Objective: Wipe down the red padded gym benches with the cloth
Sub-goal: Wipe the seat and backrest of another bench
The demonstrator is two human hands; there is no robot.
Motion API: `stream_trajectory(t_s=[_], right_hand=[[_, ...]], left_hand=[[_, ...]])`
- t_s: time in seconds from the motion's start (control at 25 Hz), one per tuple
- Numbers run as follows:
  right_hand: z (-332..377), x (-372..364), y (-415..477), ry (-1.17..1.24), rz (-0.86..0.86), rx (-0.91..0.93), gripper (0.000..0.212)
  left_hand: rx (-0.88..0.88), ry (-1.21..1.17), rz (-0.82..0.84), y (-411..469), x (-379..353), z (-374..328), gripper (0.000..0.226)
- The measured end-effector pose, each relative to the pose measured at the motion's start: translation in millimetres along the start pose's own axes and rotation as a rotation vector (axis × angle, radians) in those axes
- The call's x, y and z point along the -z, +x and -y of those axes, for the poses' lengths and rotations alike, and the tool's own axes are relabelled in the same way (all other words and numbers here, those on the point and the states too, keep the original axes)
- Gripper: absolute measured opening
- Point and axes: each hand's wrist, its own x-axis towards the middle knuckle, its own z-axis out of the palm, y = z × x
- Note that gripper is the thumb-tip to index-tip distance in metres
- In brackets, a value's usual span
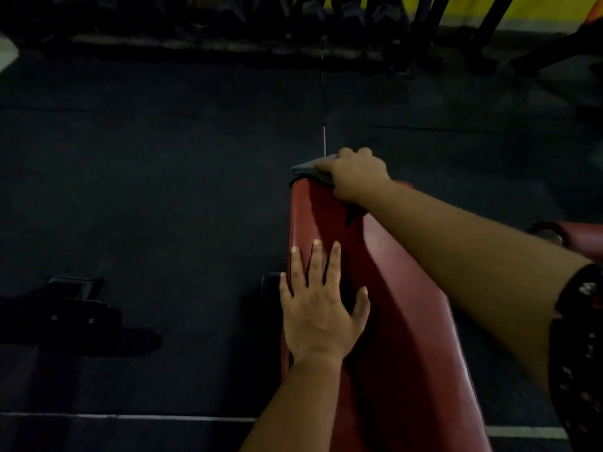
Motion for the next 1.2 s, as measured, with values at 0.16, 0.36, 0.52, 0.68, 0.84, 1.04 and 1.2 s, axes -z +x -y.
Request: stream_trajectory(t_s=[0.16,0.36,0.52,0.68,0.84,1.04,1.2], right_hand=[[-34,-5,-22,-0.035,-0.03,0.175,0.064],[-64,-15,-27,0.028,0.029,-0.141,0.064],[-82,-8,-31,0.065,0.101,0.002,0.071],[-97,-26,-43,0.259,0.035,-0.172,0.074],[-94,-31,-48,0.684,-0.016,-0.455,0.083],[-108,-43,-74,0.433,0.006,-0.304,0.073],[-118,-62,-78,0.791,-0.022,-0.517,0.076]], left_hand=[[-0.013,0.046,-0.005,1,-2,-1,0.073],[-0.025,0.111,-0.038,2,-1,0,0.074],[-0.086,0.135,-0.098,2,0,0,0.08],[-0.126,0.099,-0.055,3,-1,2,0.078],[-0.113,0.077,-0.006,3,2,3,0.078],[-0.098,0.064,-0.009,2,6,1,0.078],[-0.095,0.059,-0.006,3,6,1,0.079]])
